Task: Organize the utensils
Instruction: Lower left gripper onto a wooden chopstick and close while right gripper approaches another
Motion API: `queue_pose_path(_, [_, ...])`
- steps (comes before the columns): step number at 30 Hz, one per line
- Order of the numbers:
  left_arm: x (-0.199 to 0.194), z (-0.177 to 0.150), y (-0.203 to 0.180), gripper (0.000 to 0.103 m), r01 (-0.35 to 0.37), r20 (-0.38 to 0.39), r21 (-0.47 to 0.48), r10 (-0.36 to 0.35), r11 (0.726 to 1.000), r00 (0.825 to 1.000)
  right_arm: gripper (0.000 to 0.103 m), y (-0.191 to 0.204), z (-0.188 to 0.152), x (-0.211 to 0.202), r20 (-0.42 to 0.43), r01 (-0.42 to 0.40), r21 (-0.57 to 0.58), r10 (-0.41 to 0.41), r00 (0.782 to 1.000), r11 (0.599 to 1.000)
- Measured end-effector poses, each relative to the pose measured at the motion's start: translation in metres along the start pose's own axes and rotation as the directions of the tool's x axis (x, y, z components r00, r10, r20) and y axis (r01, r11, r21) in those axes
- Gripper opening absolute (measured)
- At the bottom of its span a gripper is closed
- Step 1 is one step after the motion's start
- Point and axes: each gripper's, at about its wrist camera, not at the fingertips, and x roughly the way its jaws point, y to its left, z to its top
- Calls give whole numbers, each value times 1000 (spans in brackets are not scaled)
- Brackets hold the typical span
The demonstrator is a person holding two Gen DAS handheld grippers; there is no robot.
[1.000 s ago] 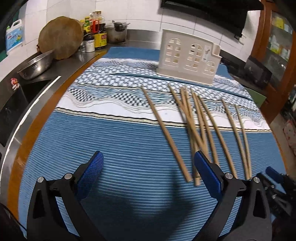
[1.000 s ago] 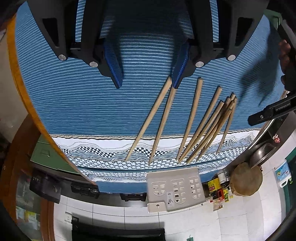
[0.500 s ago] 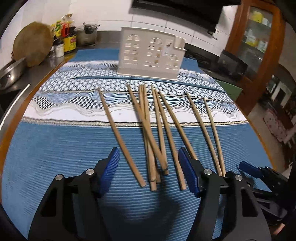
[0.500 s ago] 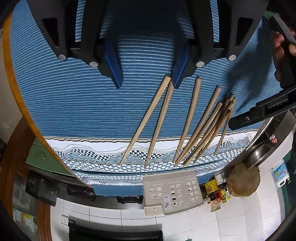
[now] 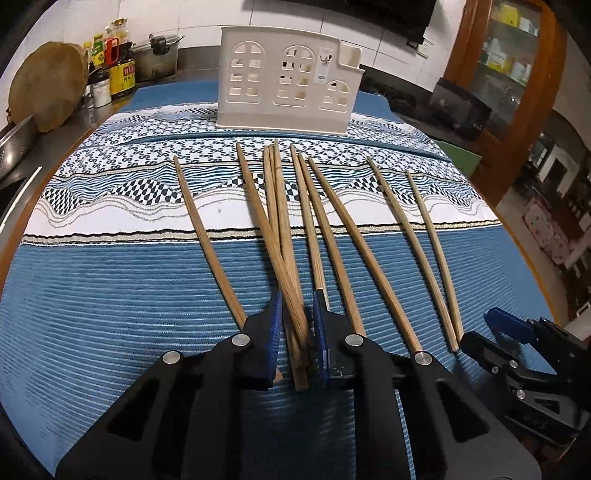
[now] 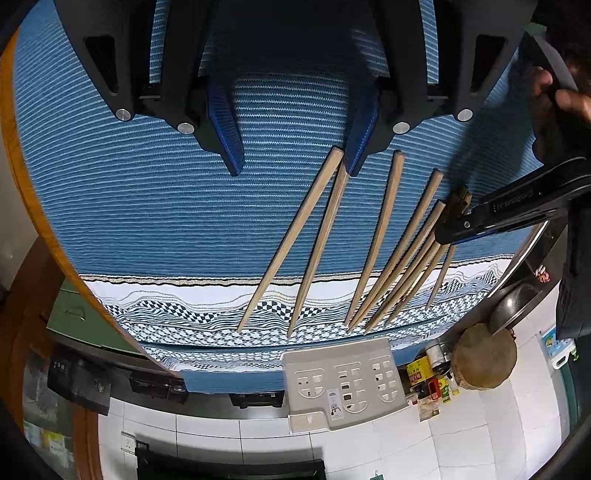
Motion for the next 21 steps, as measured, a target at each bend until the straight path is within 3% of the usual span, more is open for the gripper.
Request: queue_pose_path(21, [-9,1,32,8,85,24,-71,-83,994,996,59,8,6,2,-9,-5,-1,5,1000,1000])
